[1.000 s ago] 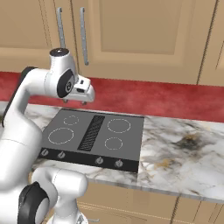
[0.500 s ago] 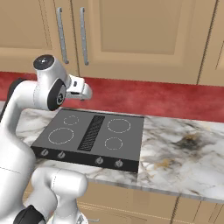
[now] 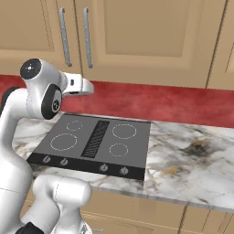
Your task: Move the ketchup and mayonnaise from the cabinet to the dining counter.
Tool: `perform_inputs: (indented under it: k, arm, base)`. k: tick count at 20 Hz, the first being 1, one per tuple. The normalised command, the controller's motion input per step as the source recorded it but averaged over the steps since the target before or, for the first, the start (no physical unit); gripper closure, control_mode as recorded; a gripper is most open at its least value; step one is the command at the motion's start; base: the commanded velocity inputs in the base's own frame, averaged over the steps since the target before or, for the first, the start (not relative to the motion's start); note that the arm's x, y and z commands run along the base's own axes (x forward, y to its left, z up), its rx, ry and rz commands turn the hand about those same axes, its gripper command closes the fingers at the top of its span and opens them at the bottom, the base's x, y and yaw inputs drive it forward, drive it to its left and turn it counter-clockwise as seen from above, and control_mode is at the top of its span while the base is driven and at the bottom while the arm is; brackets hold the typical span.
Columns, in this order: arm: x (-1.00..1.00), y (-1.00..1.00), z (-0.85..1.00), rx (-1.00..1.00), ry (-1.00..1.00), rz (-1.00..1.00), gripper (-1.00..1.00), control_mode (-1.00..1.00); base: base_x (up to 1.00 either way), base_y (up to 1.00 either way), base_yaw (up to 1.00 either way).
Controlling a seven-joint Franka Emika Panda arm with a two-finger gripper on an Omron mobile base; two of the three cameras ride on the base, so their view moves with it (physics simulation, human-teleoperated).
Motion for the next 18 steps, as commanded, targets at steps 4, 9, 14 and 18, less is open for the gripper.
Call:
perform_inputs:
  k: [4,9,14,18]
  arm:
    - [-0.08,-0.18,0.48,-0.04,-0.14,0.06,-1.00,-1.00]
    - [-0.13,-0.18,0.49,0.00,-0.15,0.10,-1.00,-1.00]
    - [-0.07,-0.17,0.43,0.01,-0.13,0.01,-1.00,-1.00]
    - [0.00,-0.08,0.44,0.00,-0.12,-0.03,-1.00,-1.00]
  base:
    - [0.00,0.00,0.00]
    - [0.00,0.00,0.00]
    - [0.00,0.00,0.00]
    - [0.00,0.00,0.00]
